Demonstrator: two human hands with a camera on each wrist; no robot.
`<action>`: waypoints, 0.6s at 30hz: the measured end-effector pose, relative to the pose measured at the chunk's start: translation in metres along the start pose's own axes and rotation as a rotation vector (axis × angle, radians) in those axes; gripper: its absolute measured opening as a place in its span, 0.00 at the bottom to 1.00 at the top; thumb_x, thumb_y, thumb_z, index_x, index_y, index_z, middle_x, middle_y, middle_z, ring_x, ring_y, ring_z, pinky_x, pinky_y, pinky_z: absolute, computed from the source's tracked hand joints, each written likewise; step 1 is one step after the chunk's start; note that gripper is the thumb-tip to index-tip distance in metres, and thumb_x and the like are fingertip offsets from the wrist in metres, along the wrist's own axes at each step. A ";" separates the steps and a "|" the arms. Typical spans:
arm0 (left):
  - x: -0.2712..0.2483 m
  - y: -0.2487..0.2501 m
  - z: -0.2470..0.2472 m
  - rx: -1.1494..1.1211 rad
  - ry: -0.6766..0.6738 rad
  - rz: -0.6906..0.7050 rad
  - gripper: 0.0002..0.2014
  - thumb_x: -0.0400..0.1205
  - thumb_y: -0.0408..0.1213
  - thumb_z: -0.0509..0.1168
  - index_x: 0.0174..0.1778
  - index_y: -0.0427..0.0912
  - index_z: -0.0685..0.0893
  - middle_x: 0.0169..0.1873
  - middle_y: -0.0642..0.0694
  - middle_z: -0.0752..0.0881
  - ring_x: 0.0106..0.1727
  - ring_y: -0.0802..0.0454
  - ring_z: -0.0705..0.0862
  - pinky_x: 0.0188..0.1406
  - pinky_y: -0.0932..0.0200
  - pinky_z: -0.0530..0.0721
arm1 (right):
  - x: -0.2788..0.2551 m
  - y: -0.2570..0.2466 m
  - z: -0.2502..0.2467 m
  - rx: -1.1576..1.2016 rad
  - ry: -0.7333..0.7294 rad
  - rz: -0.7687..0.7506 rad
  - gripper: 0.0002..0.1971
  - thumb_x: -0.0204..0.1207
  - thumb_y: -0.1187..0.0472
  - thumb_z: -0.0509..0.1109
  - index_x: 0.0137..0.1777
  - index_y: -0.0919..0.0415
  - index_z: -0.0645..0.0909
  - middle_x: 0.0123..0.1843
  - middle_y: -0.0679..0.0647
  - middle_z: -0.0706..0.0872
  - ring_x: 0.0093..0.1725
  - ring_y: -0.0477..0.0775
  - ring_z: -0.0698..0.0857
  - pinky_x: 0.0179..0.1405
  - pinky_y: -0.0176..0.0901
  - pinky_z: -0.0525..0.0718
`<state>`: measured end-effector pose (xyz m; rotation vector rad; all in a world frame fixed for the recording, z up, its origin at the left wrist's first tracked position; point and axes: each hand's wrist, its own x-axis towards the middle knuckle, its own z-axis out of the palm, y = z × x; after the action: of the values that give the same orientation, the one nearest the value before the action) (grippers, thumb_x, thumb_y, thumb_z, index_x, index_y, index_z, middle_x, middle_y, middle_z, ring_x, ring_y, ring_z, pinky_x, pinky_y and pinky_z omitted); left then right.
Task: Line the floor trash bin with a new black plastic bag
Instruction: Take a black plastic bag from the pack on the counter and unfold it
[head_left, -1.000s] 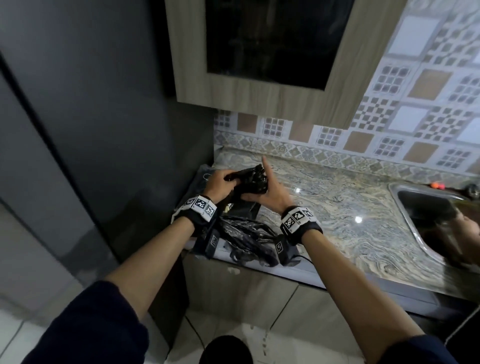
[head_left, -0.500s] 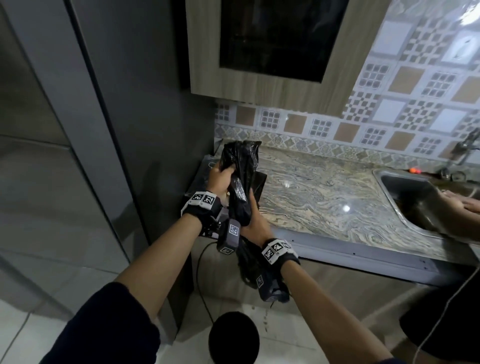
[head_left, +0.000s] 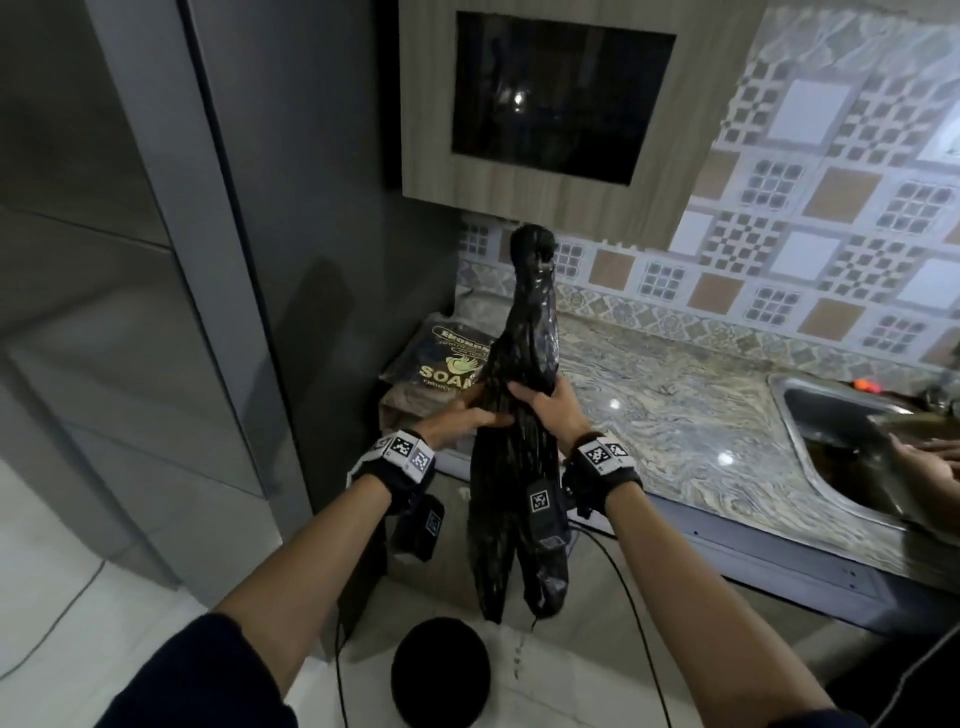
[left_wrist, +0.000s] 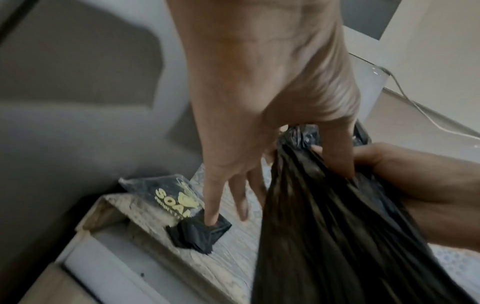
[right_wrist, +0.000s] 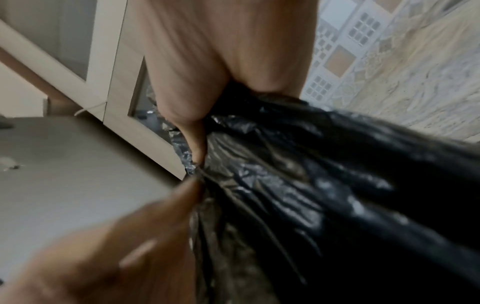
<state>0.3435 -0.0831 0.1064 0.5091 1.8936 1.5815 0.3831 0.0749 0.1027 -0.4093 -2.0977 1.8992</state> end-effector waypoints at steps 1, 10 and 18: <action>-0.001 -0.007 0.014 0.002 0.033 -0.013 0.28 0.76 0.33 0.74 0.72 0.47 0.73 0.60 0.51 0.83 0.64 0.50 0.81 0.42 0.67 0.83 | 0.000 -0.002 -0.007 0.044 0.004 0.012 0.22 0.73 0.70 0.75 0.66 0.71 0.77 0.59 0.64 0.87 0.60 0.65 0.86 0.63 0.58 0.83; -0.016 -0.025 0.056 0.057 0.484 0.219 0.29 0.76 0.26 0.72 0.69 0.39 0.67 0.59 0.46 0.73 0.62 0.49 0.75 0.55 0.66 0.77 | -0.051 0.021 -0.043 -0.220 -0.151 -0.178 0.62 0.68 0.60 0.82 0.84 0.50 0.33 0.77 0.42 0.56 0.77 0.43 0.61 0.75 0.43 0.66; -0.031 -0.056 0.052 0.107 0.263 0.009 0.26 0.77 0.26 0.71 0.71 0.45 0.79 0.64 0.44 0.81 0.64 0.49 0.80 0.61 0.57 0.81 | -0.071 0.073 -0.042 -0.372 -0.239 -0.204 0.33 0.74 0.70 0.74 0.79 0.60 0.69 0.73 0.61 0.79 0.73 0.53 0.77 0.74 0.46 0.74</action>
<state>0.4066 -0.0766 0.0530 0.3690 2.1838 1.6249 0.4662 0.0925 0.0329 -0.0358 -2.5468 1.5072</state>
